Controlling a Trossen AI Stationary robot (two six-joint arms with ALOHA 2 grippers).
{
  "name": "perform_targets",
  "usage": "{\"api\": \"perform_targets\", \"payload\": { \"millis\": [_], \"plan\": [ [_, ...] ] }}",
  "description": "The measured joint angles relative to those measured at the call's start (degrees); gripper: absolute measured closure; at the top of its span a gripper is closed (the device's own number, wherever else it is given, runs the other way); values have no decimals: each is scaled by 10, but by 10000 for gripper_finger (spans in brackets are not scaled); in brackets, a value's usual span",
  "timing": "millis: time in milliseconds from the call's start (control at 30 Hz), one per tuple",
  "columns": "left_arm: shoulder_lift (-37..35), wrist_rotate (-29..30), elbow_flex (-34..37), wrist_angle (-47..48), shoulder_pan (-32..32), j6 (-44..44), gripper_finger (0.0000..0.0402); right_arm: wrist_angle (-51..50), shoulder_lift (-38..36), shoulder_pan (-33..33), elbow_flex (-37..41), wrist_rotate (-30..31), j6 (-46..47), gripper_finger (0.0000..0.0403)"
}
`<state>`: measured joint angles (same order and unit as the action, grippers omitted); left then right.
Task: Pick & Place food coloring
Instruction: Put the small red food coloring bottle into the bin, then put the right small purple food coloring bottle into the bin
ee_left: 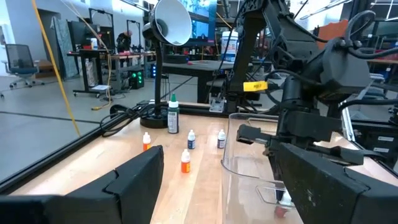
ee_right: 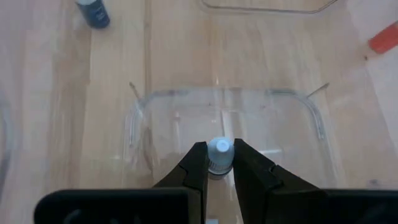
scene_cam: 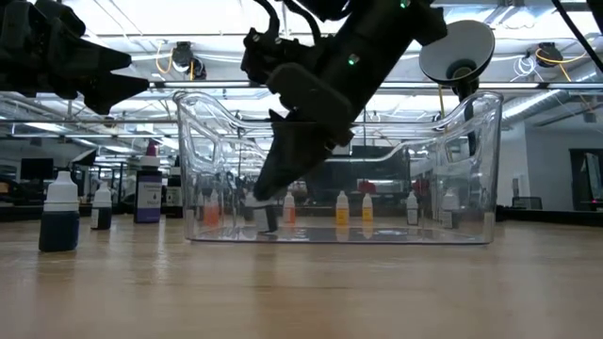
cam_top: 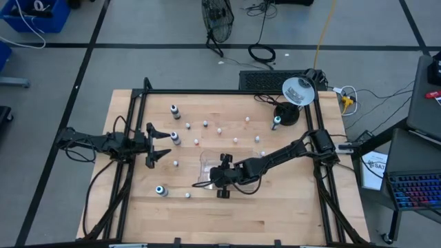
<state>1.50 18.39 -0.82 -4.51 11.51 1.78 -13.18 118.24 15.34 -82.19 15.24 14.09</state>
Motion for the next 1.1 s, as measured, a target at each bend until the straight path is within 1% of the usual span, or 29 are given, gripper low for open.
{"api": "perform_targets", "payload": {
  "millis": [100, 133, 300, 400, 500, 600, 700, 800, 900, 1033, 1100],
  "plan": [
    [0, 0, 0, 0, 0, 0, 91, 16, 0, 0, 5, -3, 6, 360],
    [0, 0, 0, 0, 0, 0, 91, 19, 0, 0, 5, -3, 6, 353],
    [0, 0, 0, 0, 0, 0, 91, 18, 1, 1, 6, -6, 20, 279],
    [0, 0, 0, 0, 0, 0, 92, 13, -4, 2, 6, -5, 26, 250],
    [0, 0, 0, 0, 0, 0, 92, 6, -20, 2, 6, -4, 24, 239],
    [0, 0, 0, 0, 0, 0, 92, -4, -49, 2, 6, -3, 23, 239],
    [0, 0, 0, 0, 0, 0, 92, -58, -94, 5, 6, -1, 25, 246],
    [0, 0, 0, 0, 0, 0, 92, -156, -151, 8, 6, 27, 52, 252],
    [0, 0, 0, -1, 0, 0, 92, -282, -211, 10, 6, 57, 118, 257],
    [0, 0, 0, 0, 0, 0, 92, -451, -274, -1, 6, 61, 236, 256],
    [0, 0, 0, 0, 0, 0, 91, -514, -294, -9, 9, 61, 281, 252]
  ]
}}
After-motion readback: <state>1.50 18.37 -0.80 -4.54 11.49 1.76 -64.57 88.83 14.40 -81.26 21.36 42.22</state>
